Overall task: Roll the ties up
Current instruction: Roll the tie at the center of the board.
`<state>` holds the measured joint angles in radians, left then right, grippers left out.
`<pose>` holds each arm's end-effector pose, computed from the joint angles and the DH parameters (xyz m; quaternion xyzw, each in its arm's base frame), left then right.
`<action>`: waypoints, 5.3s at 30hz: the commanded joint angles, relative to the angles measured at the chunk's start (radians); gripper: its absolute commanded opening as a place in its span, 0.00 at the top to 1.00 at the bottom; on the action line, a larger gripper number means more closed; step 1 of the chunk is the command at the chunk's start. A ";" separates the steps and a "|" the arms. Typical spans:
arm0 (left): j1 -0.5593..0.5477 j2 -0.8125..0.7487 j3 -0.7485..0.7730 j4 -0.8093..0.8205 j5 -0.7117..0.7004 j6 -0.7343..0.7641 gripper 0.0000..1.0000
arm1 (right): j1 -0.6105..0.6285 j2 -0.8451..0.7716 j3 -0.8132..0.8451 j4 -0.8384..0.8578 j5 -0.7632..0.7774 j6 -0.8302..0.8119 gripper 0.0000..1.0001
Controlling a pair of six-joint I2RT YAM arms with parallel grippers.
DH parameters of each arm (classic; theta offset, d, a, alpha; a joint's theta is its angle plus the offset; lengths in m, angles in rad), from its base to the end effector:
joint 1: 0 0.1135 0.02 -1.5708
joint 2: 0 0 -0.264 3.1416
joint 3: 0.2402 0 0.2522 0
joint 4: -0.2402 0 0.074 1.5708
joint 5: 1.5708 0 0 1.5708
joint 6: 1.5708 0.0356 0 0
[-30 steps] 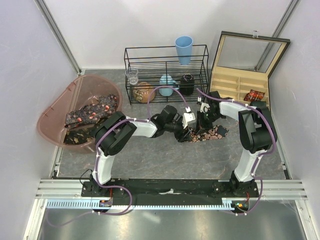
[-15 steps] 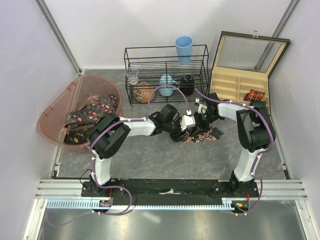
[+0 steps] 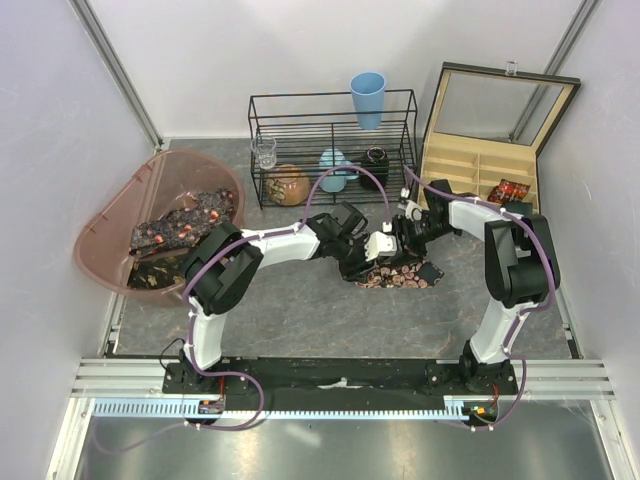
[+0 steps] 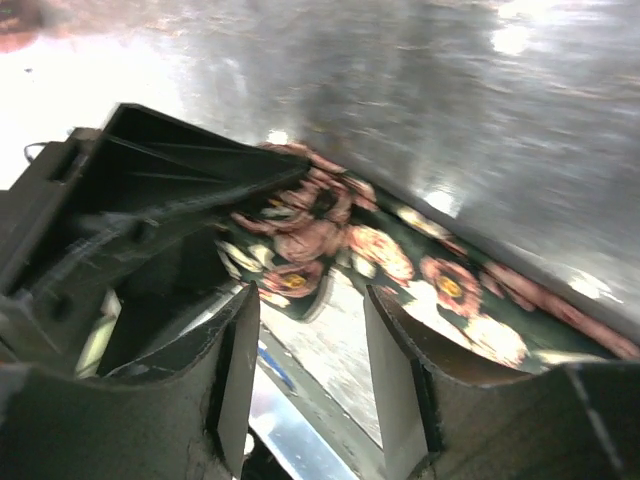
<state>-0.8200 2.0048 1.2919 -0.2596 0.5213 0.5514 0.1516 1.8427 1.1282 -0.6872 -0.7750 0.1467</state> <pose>0.2699 -0.3152 0.1515 0.6434 0.6665 -0.2822 0.2492 0.3244 0.0748 0.1546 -0.0342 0.9225 0.3840 0.0214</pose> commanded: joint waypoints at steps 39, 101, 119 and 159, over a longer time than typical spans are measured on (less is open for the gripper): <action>0.065 -0.093 -0.328 0.802 0.183 -0.399 0.09 | 0.157 0.089 0.008 0.026 0.522 -0.033 1.00; -0.048 0.035 -0.068 0.029 -0.140 -0.057 0.61 | 0.066 0.075 0.051 -0.048 0.112 -0.110 1.00; 0.054 -0.090 -0.184 0.578 0.203 -0.267 0.27 | 0.085 0.153 0.067 0.055 0.464 0.024 1.00; 0.051 -0.061 -0.537 1.140 0.122 -0.364 0.33 | 0.187 0.242 0.051 -0.043 0.419 -0.027 1.00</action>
<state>-0.7696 1.9373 0.7509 0.8032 0.6296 0.1978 0.3187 2.0109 1.2568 -0.7750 -0.6209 0.1787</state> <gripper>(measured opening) 0.709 0.020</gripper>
